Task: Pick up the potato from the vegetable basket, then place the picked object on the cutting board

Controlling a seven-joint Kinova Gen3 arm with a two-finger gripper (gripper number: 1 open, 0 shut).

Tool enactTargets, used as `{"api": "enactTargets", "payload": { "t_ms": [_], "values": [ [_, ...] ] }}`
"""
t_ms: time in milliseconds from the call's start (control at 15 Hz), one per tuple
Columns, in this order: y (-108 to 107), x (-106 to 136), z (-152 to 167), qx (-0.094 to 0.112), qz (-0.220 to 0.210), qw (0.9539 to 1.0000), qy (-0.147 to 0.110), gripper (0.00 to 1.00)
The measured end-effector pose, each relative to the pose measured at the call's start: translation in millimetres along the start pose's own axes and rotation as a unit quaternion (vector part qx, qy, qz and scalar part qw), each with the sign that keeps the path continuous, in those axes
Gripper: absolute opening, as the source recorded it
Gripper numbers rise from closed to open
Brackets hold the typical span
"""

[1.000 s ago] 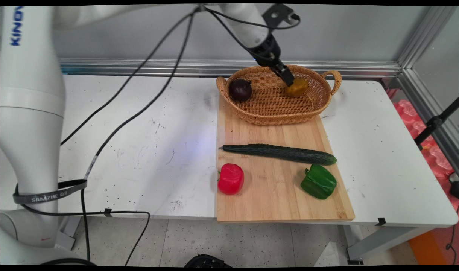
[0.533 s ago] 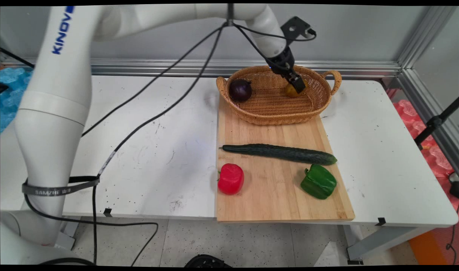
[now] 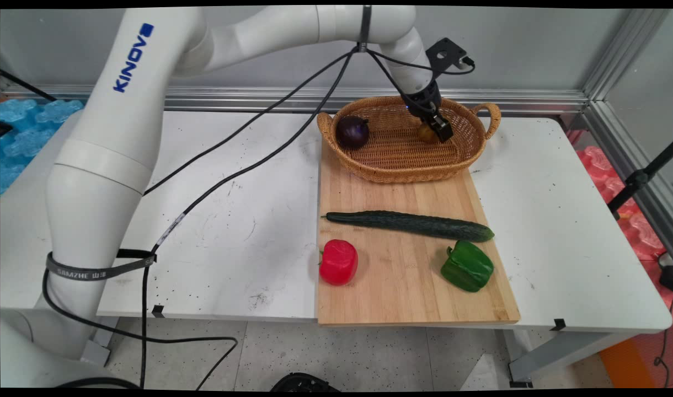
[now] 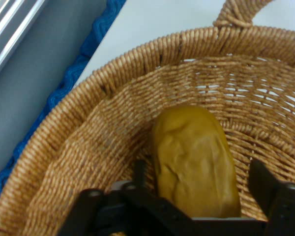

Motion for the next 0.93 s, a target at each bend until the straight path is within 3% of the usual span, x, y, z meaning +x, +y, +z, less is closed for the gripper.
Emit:
{"api": "enactTargets", "payload": {
  "t_ms": [400,933],
  "values": [
    [-4,7,3,0.007,0.007,0.9999,0.002,0.0],
    [-10,11,-44,0.014,0.045,0.9987,0.019,0.0]
  ]
}}
